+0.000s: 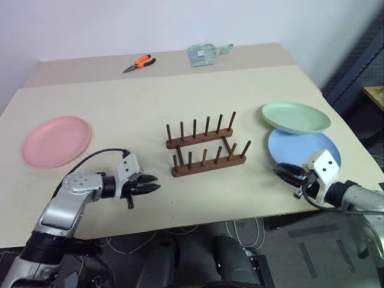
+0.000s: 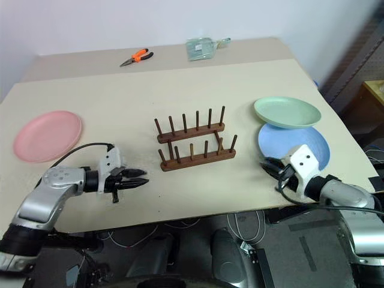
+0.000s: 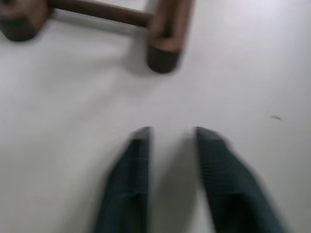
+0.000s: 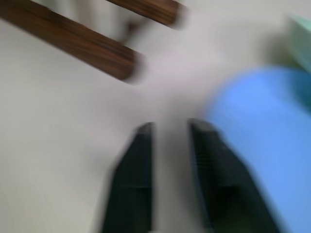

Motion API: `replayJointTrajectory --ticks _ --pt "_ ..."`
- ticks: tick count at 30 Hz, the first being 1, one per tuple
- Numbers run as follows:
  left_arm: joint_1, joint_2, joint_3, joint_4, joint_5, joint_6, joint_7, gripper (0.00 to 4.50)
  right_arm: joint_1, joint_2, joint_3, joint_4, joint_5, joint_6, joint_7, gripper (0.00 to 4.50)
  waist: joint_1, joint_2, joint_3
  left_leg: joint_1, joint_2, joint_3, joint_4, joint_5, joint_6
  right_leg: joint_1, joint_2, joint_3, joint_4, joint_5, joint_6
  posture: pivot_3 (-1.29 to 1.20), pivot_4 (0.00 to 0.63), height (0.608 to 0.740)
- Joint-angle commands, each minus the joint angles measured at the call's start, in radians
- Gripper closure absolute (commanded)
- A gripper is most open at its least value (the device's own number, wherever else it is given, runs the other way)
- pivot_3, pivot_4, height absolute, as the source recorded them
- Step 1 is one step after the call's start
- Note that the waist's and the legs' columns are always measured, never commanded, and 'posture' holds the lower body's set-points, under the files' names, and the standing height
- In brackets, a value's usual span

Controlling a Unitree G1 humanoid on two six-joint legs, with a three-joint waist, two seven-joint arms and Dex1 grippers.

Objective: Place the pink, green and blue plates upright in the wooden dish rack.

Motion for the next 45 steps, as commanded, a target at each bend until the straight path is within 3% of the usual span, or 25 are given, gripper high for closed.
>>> replayJointTrajectory --ticks 1,8,13,20,26,34,35,37,39,42,45 --pt "-0.001 -0.065 -0.081 -0.082 -0.02 0.067 0.053 4.44 -0.015 0.015 0.09 -0.045 -0.038 0.004 -0.019 4.5 0.006 -0.001 0.0 0.0 0.0 0.0 0.0 0.0 0.0 0.001 -0.001 0.0 -0.001 0.0 0.0 0.0 0.15 0.74" --pt "-0.059 -0.252 -0.179 0.007 0.107 0.038 0.293 4.44 -0.15 0.084 0.282 0.122 -0.265 -0.039 -0.165 4.5 0.042 -0.001 0.0 -0.001 -0.005 0.0 0.001 0.0 0.001 0.001 -0.006 -0.002 -0.001 0.0 0.0 0.0 0.15 0.74" --pt "-0.131 -0.37 -0.125 0.155 0.148 0.002 0.475 4.44 -0.317 0.196 0.354 0.299 -0.372 -0.065 -0.282 4.5 0.04 -0.004 -0.004 0.002 -0.004 0.0 0.002 -0.001 0.001 0.004 -0.005 -0.002 0.0 0.001 0.0 0.0 0.15 0.74" --pt "-0.207 -0.396 -0.106 0.301 0.171 -0.07 0.56 4.44 -0.479 0.279 0.373 0.508 -0.423 -0.129 -0.336 4.5 0.024 -0.004 -0.006 0.004 -0.004 0.0 0.001 0.0 0.001 0.005 -0.004 -0.002 0.001 0.002 0.001 0.0 0.15 0.74" --pt "-0.238 -0.402 -0.074 0.352 0.163 -0.098 0.605 4.44 -0.489 0.29 0.356 0.501 -0.394 -0.145 -0.301 4.5 0.019 -0.004 -0.007 0.004 -0.004 0.0 0.001 0.0 0.001 0.005 -0.004 -0.002 0.001 0.003 0.003 0.0 0.15 0.74" --pt "-0.15 -0.338 -0.039 0.194 0.103 -0.057 0.541 4.5 -0.394 0.243 0.331 0.256 -0.319 -0.135 -0.179 0.6 0.014 -0.004 -0.007 0.004 -0.004 0.0 -0.001 -0.001 0.001 0.003 -0.004 -0.002 0.001 0.003 0.004 0.0 0.15 0.74" --pt "-0.131 -0.331 -0.006 0.161 0.077 -0.039 0.542 4.25 -0.386 0.238 0.327 0.218 -0.304 -0.127 -0.163 0.04 0.014 -0.003 -0.007 0.004 -0.004 0.0 -0.002 -0.001 0.001 0.002 -0.004 -0.002 0.001 0.003 0.004 0.0 0.15 0.74" --pt "-0.11 -0.339 0.116 0.109 -0.004 -0.001 0.587 3.64 -0.376 0.229 0.32 0.149 -0.257 -0.089 -0.123 0.0 0.013 -0.003 -0.006 0.003 -0.004 0.0 -0.002 -0.001 0.001 0.001 -0.004 -0.002 0.001 0.003 0.004 0.0 0.15 0.74" --pt "-0.123 -0.368 0.263 0.091 -0.075 0.02 0.683 2.66 -0.372 0.212 0.327 0.101 -0.218 -0.052 -0.075 0.0 0.017 -0.004 -0.006 0.002 -0.003 -0.001 -0.001 -0.001 0.001 0.001 -0.004 -0.002 0.001 0.003 0.004 0.0 0.15 0.74" --pt "-0.224 -0.399 0.516 0.157 -0.083 0.014 0.997 1.17 -0.39 0.204 0.36 0.09 -0.235 -0.059 -0.058 0.0 0.027 -0.005 -0.005 0.0 -0.004 -0.004 0.0 -0.001 0.001 0.001 -0.004 -0.004 0.0 0.002 0.003 0.0 0.15 0.74" --pt "-0.31 -0.404 0.699 0.222 -0.066 0.018 1.268 1.17 -0.411 0.218 0.378 0.102 -0.234 -0.071 -0.05 0.0 0.028 -0.009 -0.004 -0.001 -0.004 -0.004 0.0 -0.001 0.001 0.001 -0.005 -0.005 0.0 0.003 0.004 0.0 0.15 0.74"
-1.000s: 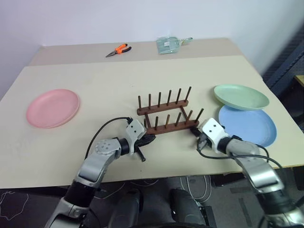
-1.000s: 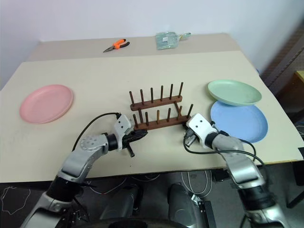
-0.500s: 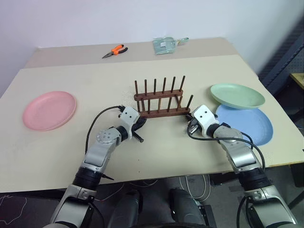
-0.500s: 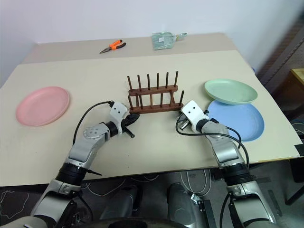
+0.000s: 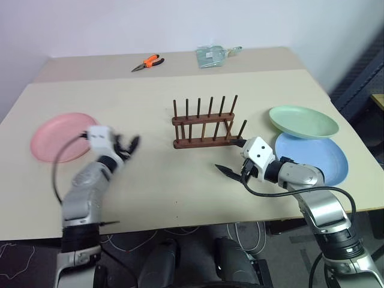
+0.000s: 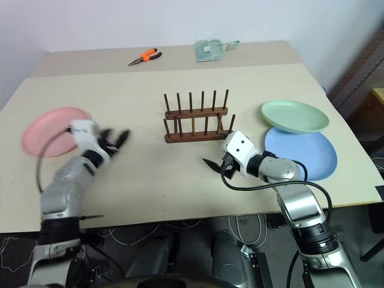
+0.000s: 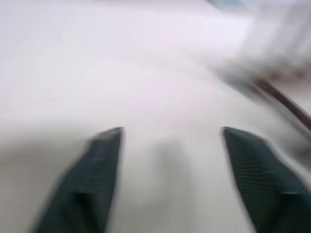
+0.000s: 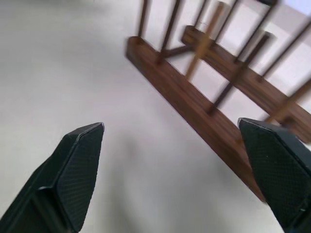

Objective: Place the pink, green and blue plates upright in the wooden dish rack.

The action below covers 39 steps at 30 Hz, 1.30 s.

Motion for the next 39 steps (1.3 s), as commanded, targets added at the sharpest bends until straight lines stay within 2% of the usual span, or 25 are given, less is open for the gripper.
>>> replayJointTrajectory --ticks 1,4,7,10,15,16,20,33,37,39 --pt "-0.084 0.001 0.241 0.044 -0.006 -0.014 0.323 1.17 -0.033 0.013 0.022 -0.008 0.001 -0.027 0.014 0.0 -0.002 -0.001 0.0 0.0 0.0 0.0 0.0 0.0 0.0 0.0 0.0 0.0 0.0 0.0 0.0 0.0 0.15 0.74" --pt "-0.137 -0.027 0.383 0.053 -0.097 0.018 0.452 1.17 -0.05 0.021 0.039 0.017 -0.004 -0.045 0.022 0.0 -0.001 -0.001 0.0 0.0 -0.001 0.001 0.0 -0.002 -0.002 0.0 -0.001 0.0 0.0 0.0 0.001 0.0 0.15 0.74" --pt "-0.162 -0.042 0.443 0.055 -0.186 0.063 0.495 1.17 -0.059 0.024 0.042 0.033 -0.005 -0.056 0.022 0.0 0.006 -0.003 0.0 0.0 -0.001 0.0 0.0 -0.002 -0.002 0.0 0.0 -0.001 0.0 0.0 0.001 0.0 0.15 0.74" --pt "-0.182 -0.049 0.508 0.078 -0.323 0.149 0.522 1.96 -0.063 0.025 0.044 0.041 -0.008 -0.068 0.023 0.0 0.01 -0.005 0.0 -0.001 -0.001 0.0 0.001 -0.002 -0.002 0.0 0.0 -0.001 0.0 0.0 0.001 0.0 0.15 0.74" --pt "-0.196 -0.055 0.575 0.126 -0.459 0.163 0.57 4.36 -0.06 0.036 0.034 0.034 -0.015 -0.077 -0.005 0.0 0.002 -0.005 0.0 0.0 -0.001 0.0 0.001 -0.002 -0.002 0.0 0.0 -0.001 0.0 0.0 0.001 0.0 0.15 0.74" --pt "-0.195 -0.055 0.572 0.128 -0.477 0.166 0.573 4.47 -0.058 0.036 0.03 0.032 -0.019 -0.079 -0.013 0.0 0.001 -0.005 0.0 0.0 -0.001 0.0 0.001 -0.002 -0.002 0.0 0.0 -0.001 0.0 0.0 0.001 0.0 0.15 0.74" --pt "-0.188 -0.052 0.55 0.132 -0.52 0.17 0.592 4.47 -0.052 0.032 0.005 0.023 0.002 -0.056 -0.022 0.0 -0.002 -0.006 -0.001 0.0 -0.001 0.0 0.001 -0.002 -0.002 0.0 0.0 -0.001 0.0 0.0 0.001 0.0 0.15 0.74" --pt "-0.2 -0.035 0.391 0.128 -0.475 0.112 0.514 4.47 -0.061 0.01 -0.009 0.027 -0.061 -0.105 -0.065 0.0 -0.002 -0.006 -0.001 0.0 -0.001 0.002 0.001 -0.002 -0.002 0.0 0.0 -0.001 0.0 0.0 0.001 0.0 0.15 0.74" --pt "-0.23 -0.027 0.243 0.017 -0.435 0.083 0.409 4.47 -0.149 0.009 -0.046 -0.03 0.013 -0.056 -0.025 0.0 -0.001 -0.006 0.001 -0.001 -0.001 0.003 0.001 -0.002 -0.002 0.0 0.0 -0.001 0.0 0.0 0.001 0.0 0.15 0.74" --pt "-0.262 -0.029 0.112 -0.061 -0.385 0.079 0.357 4.47 -0.22 0.007 -0.029 -0.06 -0.01 -0.076 -0.023 0.0 -0.001 -0.007 0.001 -0.001 -0.001 0.003 0.001 -0.002 -0.003 0.0 0.0 -0.001 0.0 0.0 0.001 0.0 0.15 0.74"
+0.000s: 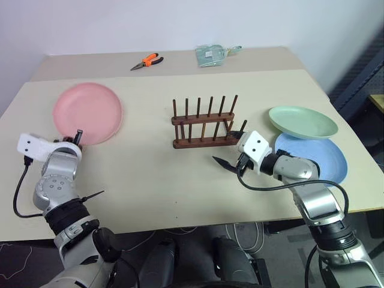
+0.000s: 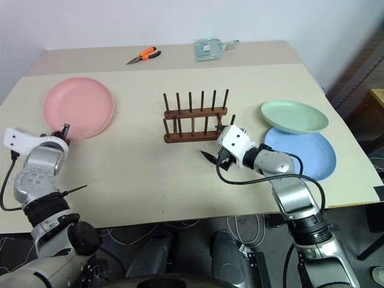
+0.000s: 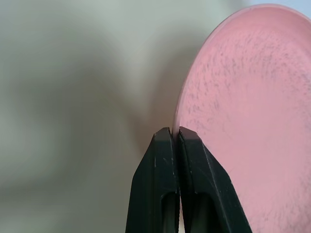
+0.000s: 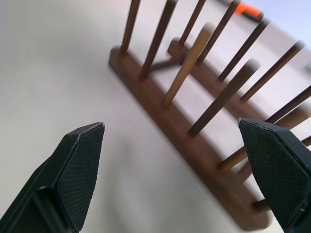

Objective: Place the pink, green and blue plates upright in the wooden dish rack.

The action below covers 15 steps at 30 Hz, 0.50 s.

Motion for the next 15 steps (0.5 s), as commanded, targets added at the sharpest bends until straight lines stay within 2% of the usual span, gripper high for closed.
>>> replayJointTrajectory --ticks 1,4,8,13,15 --pt "-0.082 0.018 -0.225 -0.176 0.08 -0.025 -0.1 4.47 -0.122 -0.013 0.003 -0.086 -0.041 -0.06 -0.003 0.0 0.001 -0.001 0.001 0.0 0.0 0.0 0.0 0.0 0.0 0.0 0.0 0.0 0.0 0.0 0.0 0.0 0.15 0.74" --pt "-0.116 -0.007 -0.323 -0.228 0.111 -0.01 -0.12 4.47 -0.179 -0.03 0.052 -0.053 -0.145 -0.139 -0.021 0.0 0.004 -0.001 0.0 -0.001 -0.001 0.0 0.0 0.0 0.0 0.0 0.0 0.0 -0.001 0.0 0.0 0.0 0.15 0.74" --pt "-0.182 -0.093 -0.495 -0.295 0.148 0.039 -0.117 4.47 -0.296 -0.046 0.143 0.066 -0.37 -0.291 -0.098 0.0 -0.003 -0.001 0.0 0.0 -0.001 0.002 -0.001 -0.001 0.0 0.0 -0.001 0.0 -0.002 0.0 0.0 0.0 0.15 0.74" --pt "-0.187 -0.166 -0.586 -0.332 0.138 0.111 -0.136 4.47 -0.359 -0.05 0.198 0.215 -0.596 -0.414 -0.251 0.0 -0.004 -0.001 0.001 0.0 -0.001 0.003 -0.002 0.0 0.0 -0.002 0.0 0.001 0.0 0.0 0.0 0.0 0.15 0.74" --pt "-0.172 -0.173 -0.609 -0.347 0.139 0.127 -0.16 4.5 -0.362 -0.048 0.203 0.242 -0.641 -0.439 -0.28 0.52 -0.004 -0.001 0.001 0.0 0.0 0.003 -0.002 0.0 0.0 -0.002 0.0 0.001 0.0 0.0 0.0 0.0 0.15 0.74"
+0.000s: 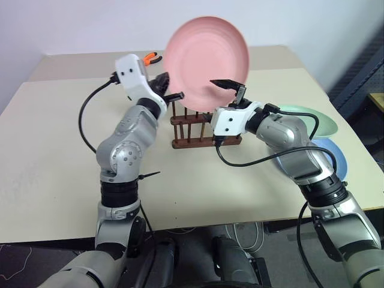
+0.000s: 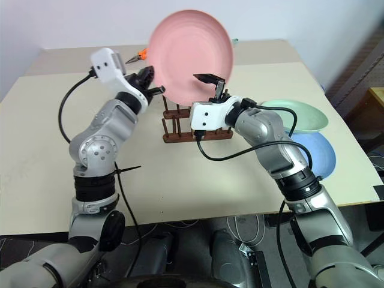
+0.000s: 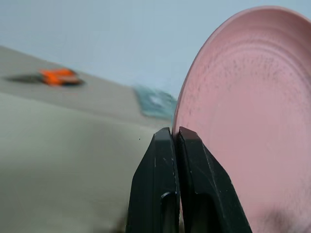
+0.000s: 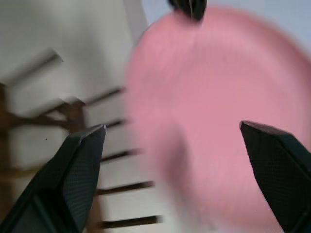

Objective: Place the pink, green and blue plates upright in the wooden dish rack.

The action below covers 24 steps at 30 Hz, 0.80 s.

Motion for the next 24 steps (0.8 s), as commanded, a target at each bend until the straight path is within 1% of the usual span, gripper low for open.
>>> replayJointTrajectory --ticks 1,2,3,8,9,11,13,14,15,17,18,19,20,21,22,24 --pt "-0.009 0.0 -0.022 -0.065 0.0 0.023 -0.032 4.5 -0.022 -0.008 0.001 0.02 -0.077 -0.054 -0.06 0.78 0.0 0.0 0.0 0.0 0.0 0.0 0.0 0.0 0.0 0.0 0.0 0.0 0.0 0.0 0.0 0.0 0.15 0.74" --pt "-0.005 -0.001 -0.023 -0.068 0.001 0.032 -0.034 4.5 -0.019 -0.005 -0.001 0.023 -0.084 -0.058 -0.064 1.38 0.001 0.0 0.0 0.0 0.0 0.0 0.0 0.0 0.0 0.0 0.0 0.0 0.0 0.0 0.0 0.0 0.15 0.74" --pt "-0.003 -0.005 -0.016 -0.07 0.0 0.037 -0.031 4.5 -0.015 -0.004 -0.001 0.023 -0.09 -0.062 -0.063 1.77 0.001 0.0 0.0 0.0 0.0 0.0 0.0 0.0 0.0 0.0 0.0 0.0 0.0 0.0 0.0 0.0 0.15 0.74" --pt "-0.001 -0.023 0.028 -0.063 -0.029 0.066 -0.033 4.5 0.021 -0.009 -0.001 0.025 -0.123 -0.082 -0.058 4.26 0.002 0.0 0.001 0.0 0.0 0.0 0.0 0.0 0.0 0.0 0.0 0.0 0.0 0.0 0.0 0.0 0.15 0.74" --pt "-0.006 -0.036 0.047 -0.06 -0.044 0.062 -0.032 4.21 0.024 -0.008 -0.004 0.024 -0.13 -0.086 -0.062 4.46 0.003 0.0 0.001 0.0 0.0 0.0 0.0 0.0 0.0 0.0 0.0 0.0 0.0 0.0 0.0 0.0 0.15 0.74" --pt "-0.018 -0.061 0.084 -0.053 -0.067 0.048 -0.026 3.61 0.03 -0.006 -0.009 0.022 -0.143 -0.089 -0.068 4.5 0.003 0.0 0.001 0.0 0.0 0.0 0.0 0.0 0.0 0.0 0.0 0.0 0.0 0.0 0.0 0.0 0.15 0.74" --pt "-0.047 -0.077 0.136 -0.047 -0.067 -0.038 -0.026 2.63 0.033 -0.011 -0.015 0.021 -0.157 -0.089 -0.077 4.5 0.002 0.0 0.001 0.0 0.0 0.0 0.001 0.0 0.0 0.001 0.0 0.0 0.0 0.0 0.0 0.0 0.15 0.74" --pt "-0.067 -0.071 0.176 -0.031 -0.06 -0.082 -0.014 2.15 0.04 -0.013 -0.03 0.019 -0.15 -0.08 -0.081 4.5 0.002 0.0 0.002 0.0 0.0 0.0 0.0 0.0 0.0 0.001 0.0 0.0 0.0 0.0 0.0 0.0 0.15 0.74" --pt "-0.08 -0.051 0.201 -0.016 -0.039 -0.12 -0.012 2.15 0.046 -0.014 -0.048 0.017 -0.139 -0.071 -0.084 4.5 0.002 0.0 0.002 0.0 0.0 0.0 0.0 0.0 0.0 0.0 0.0 0.0 0.0 0.0 0.0 0.0 0.15 0.74" --pt "-0.07 0.052 0.181 0.01 0.076 -0.18 -0.057 2.15 0.068 -0.018 -0.113 0.006 -0.078 -0.051 -0.091 4.5 0.001 0.0 0.002 0.0 0.0 0.0 0.0 0.0 -0.001 0.0 0.001 0.0 0.0 0.0 0.0 0.0 0.15 0.74" --pt "-0.051 0.113 0.14 0.019 0.141 -0.204 -0.097 2.15 0.077 -0.009 -0.15 -0.004 -0.031 -0.039 -0.09 4.5 -0.001 0.0 0.002 0.0 0.0 0.0 0.0 0.0 -0.001 0.0 0.001 0.0 0.0 0.0 0.0 0.0 0.15 0.74" --pt "-0.015 0.196 0.064 0.026 0.23 -0.24 -0.161 2.15 0.087 0.007 -0.198 -0.024 0.047 -0.016 -0.075 4.5 -0.001 0.001 0.002 0.0 0.0 0.001 -0.001 0.0 -0.001 0.0 0.001 0.001 0.0 0.0 0.0 0.0 0.15 0.74" --pt "0.032 0.266 -0.003 0.03 0.289 -0.281 -0.243 2.15 0.097 0.038 -0.256 -0.057 0.162 0.029 -0.045 4.5 -0.001 0.001 0.002 0.0 0.0 0.001 -0.001 0.0 -0.001 0.0 0.002 0.001 0.0 0.0 0.0 0.0 0.15 0.74" --pt "0.072 0.313 -0.049 0.032 0.32 -0.317 -0.314 2.15 0.107 0.07 -0.306 -0.096 0.279 0.085 -0.014 4.5 -0.002 0.001 0.002 0.001 0.0 0.001 -0.001 0.0 -0.001 0.0 0.002 0.002 -0.001 0.0 0.0 0.0 0.15 0.74" --pt "0.115 0.348 -0.087 0.025 0.327 -0.348 -0.394 2.15 0.115 0.111 -0.36 -0.151 0.426 0.18 0.022 4.5 0.0 0.002 0.003 0.001 0.0 0.001 -0.002 0.0 0.0 0.0 0.002 0.002 -0.001 0.0 -0.001 0.0 0.15 0.74" --pt "0.178 0.377 -0.131 0.001 0.303 -0.385 -0.525 2.15 0.121 0.182 -0.453 -0.256 0.689 0.394 0.052 4.5 0.003 0.002 0.003 0.0 0.001 -0.001 -0.002 0.0 0.0 0.001 0.001 0.002 -0.001 0.0 -0.001 0.0 0.15 0.74"
